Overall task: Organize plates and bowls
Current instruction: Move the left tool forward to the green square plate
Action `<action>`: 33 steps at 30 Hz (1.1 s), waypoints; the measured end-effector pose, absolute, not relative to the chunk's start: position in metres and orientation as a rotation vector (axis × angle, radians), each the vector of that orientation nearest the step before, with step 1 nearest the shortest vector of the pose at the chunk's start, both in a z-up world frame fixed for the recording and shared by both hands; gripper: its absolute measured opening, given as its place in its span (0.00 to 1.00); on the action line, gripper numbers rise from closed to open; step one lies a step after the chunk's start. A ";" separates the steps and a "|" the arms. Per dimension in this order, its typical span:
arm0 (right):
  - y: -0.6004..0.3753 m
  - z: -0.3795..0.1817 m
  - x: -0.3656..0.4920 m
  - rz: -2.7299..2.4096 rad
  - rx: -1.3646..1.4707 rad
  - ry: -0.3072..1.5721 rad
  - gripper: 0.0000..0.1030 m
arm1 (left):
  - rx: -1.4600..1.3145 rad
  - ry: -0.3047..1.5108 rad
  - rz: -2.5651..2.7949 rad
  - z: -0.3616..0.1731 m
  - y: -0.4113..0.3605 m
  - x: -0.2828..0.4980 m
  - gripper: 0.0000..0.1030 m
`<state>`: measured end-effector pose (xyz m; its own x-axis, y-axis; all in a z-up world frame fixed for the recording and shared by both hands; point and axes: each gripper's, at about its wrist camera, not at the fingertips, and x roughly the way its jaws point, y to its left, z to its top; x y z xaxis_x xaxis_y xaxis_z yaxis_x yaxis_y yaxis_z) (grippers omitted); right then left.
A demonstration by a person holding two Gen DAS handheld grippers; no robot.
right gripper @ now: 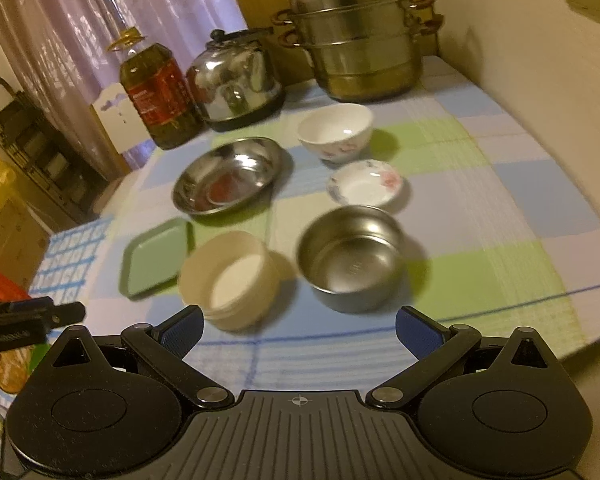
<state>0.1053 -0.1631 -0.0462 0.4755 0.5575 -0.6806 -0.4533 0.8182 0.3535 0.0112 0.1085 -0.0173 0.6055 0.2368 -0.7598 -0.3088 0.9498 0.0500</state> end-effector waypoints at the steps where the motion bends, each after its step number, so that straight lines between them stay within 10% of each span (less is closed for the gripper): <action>1: -0.154 -0.046 0.106 0.634 0.131 0.881 0.99 | -0.087 0.863 0.317 -0.019 0.117 0.013 0.62; 16: -0.003 -0.056 0.129 0.697 0.149 0.922 0.98 | -0.139 0.912 0.212 -0.045 0.243 0.060 0.55; 33: 0.100 -0.101 0.149 0.598 0.143 1.040 0.51 | -0.144 1.028 0.044 -0.093 0.297 0.100 0.40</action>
<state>0.1488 0.1003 -0.1006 0.3643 0.5282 -0.7670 -0.3970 0.8331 0.3851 0.1004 0.2966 -0.0933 0.5163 -0.0315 -0.8558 -0.1040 0.9896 -0.0991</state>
